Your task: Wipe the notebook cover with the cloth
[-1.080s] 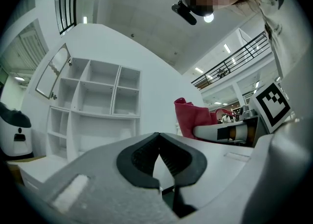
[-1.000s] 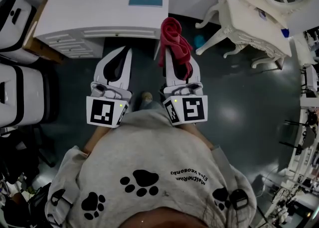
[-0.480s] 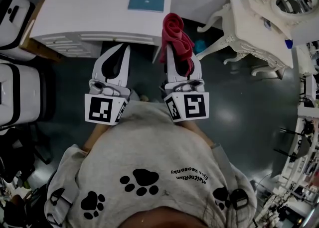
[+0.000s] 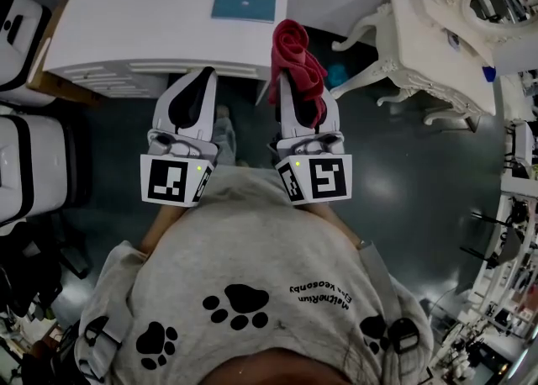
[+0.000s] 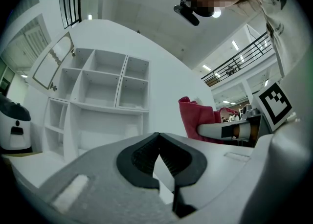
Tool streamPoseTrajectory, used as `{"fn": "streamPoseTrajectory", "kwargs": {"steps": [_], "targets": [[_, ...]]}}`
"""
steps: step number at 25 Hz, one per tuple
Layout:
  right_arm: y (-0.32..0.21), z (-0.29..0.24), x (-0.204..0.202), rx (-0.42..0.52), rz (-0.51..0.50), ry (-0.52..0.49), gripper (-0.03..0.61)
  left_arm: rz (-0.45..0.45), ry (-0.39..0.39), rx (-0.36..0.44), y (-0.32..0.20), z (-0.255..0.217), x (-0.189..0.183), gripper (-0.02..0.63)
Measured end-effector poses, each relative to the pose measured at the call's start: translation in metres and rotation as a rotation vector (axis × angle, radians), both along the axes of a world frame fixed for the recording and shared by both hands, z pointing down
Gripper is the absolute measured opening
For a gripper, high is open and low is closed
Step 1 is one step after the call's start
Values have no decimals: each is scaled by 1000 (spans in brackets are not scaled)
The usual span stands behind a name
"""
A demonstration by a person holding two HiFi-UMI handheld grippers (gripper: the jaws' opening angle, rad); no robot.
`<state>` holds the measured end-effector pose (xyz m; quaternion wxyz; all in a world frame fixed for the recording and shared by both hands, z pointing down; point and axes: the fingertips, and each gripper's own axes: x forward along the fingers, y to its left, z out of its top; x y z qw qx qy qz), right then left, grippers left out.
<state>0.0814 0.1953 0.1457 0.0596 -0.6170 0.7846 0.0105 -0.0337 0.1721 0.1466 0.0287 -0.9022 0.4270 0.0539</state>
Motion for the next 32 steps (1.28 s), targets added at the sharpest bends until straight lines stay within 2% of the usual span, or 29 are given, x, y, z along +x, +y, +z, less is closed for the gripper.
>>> {"fn": "streamPoseTrajectory", "kwargs": {"steps": [8, 14, 22, 32], "targets": [[-62, 10, 0, -15, 3, -3, 49, 15, -11, -12, -63, 8, 4, -2], [-129, 13, 2, -29, 12, 0, 48, 31, -22, -19, -130, 10, 8, -2], [-217, 18, -9, -59, 28, 17, 48, 75, -31, -48, -217, 17, 6, -2], [-303, 26, -19, -89, 59, 40, 48, 151, -50, -73, -302, 30, 10, -2]]}}
